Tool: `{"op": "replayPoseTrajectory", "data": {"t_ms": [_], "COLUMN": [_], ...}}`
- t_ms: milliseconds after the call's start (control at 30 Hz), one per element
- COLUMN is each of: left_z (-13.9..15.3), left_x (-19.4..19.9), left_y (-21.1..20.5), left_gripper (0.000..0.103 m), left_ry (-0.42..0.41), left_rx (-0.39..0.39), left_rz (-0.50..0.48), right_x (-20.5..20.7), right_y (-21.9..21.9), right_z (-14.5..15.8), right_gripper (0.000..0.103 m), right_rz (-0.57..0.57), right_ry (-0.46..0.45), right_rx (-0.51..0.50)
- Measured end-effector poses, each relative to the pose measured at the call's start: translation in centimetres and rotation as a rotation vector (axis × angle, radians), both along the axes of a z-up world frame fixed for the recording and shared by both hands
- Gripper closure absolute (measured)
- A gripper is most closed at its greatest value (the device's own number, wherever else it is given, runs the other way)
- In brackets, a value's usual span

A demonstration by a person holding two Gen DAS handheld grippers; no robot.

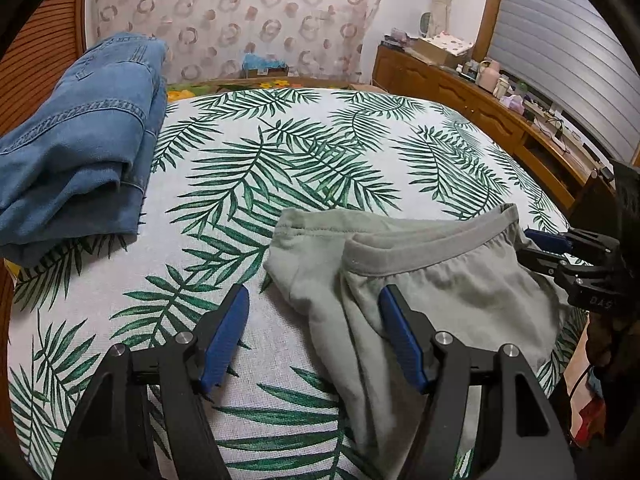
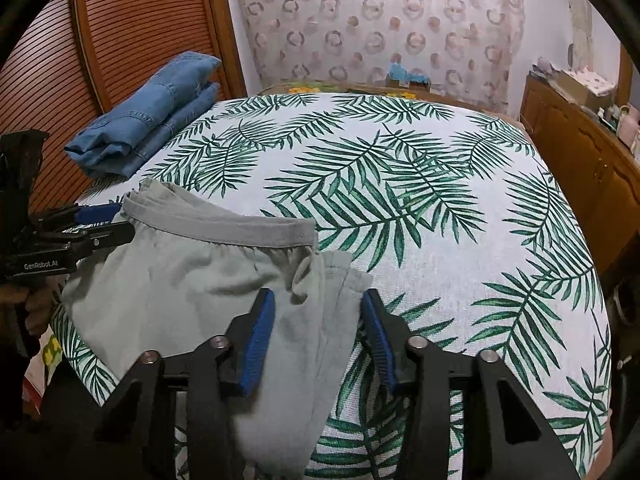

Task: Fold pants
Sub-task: 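Close both grippers together on the folded grey pants' edge, then lift the folded grey pants with both grippers and carry them toward the blue jeans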

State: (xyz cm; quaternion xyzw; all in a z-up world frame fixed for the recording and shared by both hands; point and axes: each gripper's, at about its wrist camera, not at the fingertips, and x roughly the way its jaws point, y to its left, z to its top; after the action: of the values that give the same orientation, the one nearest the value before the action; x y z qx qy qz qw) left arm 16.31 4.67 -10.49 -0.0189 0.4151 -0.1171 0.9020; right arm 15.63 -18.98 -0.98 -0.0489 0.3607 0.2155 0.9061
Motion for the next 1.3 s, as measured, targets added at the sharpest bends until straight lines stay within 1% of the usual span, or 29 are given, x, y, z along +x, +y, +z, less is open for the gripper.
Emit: {"op": "replayPoseTrajectory", "data": {"t_ms": [67,133,167,200,233,267,300,333,400,467,567,700,967,1100,1300], "left_z": [0.0,0.1,0.0,0.1,0.1,0.1,0.1,0.2,0.3,0.5,1.2,2.5,5.5,6.8,8.6], "left_x": [0.0,0.0,0.0,0.1,0.1,0.1,0.1,0.0,-0.2,-0.5,-1.1,-2.2,-4.0,-4.6,-5.3], "left_y": [0.0,-0.1,-0.1,-0.1,-0.3,-0.4,-0.5,-0.6,-0.7,-0.6,-0.3,-0.7,-1.5,-1.5,-1.2], "left_gripper": [0.034,0.039,0.045,0.053,0.058,0.065,0.071,0.073,0.079,0.083,0.085,0.087,0.089,0.089,0.089], "left_ry": [0.001,0.001,0.002,0.006,0.013,0.017,0.019,0.017,0.002,-0.013,-0.045,-0.101,-0.203,-0.238,-0.289], "left_rx": [-0.005,-0.013,-0.018,-0.026,-0.042,-0.052,-0.065,-0.07,-0.072,-0.083,-0.105,-0.1,-0.095,-0.11,-0.102], "left_rz": [0.001,-0.003,-0.007,-0.014,-0.029,-0.038,-0.045,-0.048,-0.051,-0.05,-0.046,-0.053,-0.061,-0.062,-0.059], "right_x": [-0.3,-0.4,-0.4,-0.3,-0.3,-0.3,-0.2,-0.2,-0.2,-0.3,-0.8,-1.6,-3.5,-4.5,-5.5], "right_y": [0.3,0.5,0.4,0.4,0.3,0.2,0.1,0.0,-0.1,-0.3,-0.6,-0.8,-1.0,-1.4,-1.7], "right_z": [-0.1,-0.1,-0.1,-0.2,-0.2,-0.2,-0.2,-0.2,-0.3,-0.2,0.1,1.1,3.4,4.4,5.9], "right_gripper": [0.077,0.081,0.086,0.088,0.089,0.09,0.092,0.092,0.093,0.094,0.094,0.094,0.095,0.095,0.095], "right_rz": [0.033,0.044,0.053,0.057,0.059,0.06,0.062,0.063,0.06,0.055,0.046,0.037,0.04,0.039,0.048], "right_ry": [-0.001,-0.003,0.001,0.006,0.008,0.009,0.009,0.009,0.009,0.005,-0.015,-0.053,-0.14,-0.174,-0.216], "right_rx": [0.002,0.0,0.009,0.021,0.027,0.032,0.037,0.043,0.057,0.074,0.093,0.123,0.122,0.129,0.133]}}
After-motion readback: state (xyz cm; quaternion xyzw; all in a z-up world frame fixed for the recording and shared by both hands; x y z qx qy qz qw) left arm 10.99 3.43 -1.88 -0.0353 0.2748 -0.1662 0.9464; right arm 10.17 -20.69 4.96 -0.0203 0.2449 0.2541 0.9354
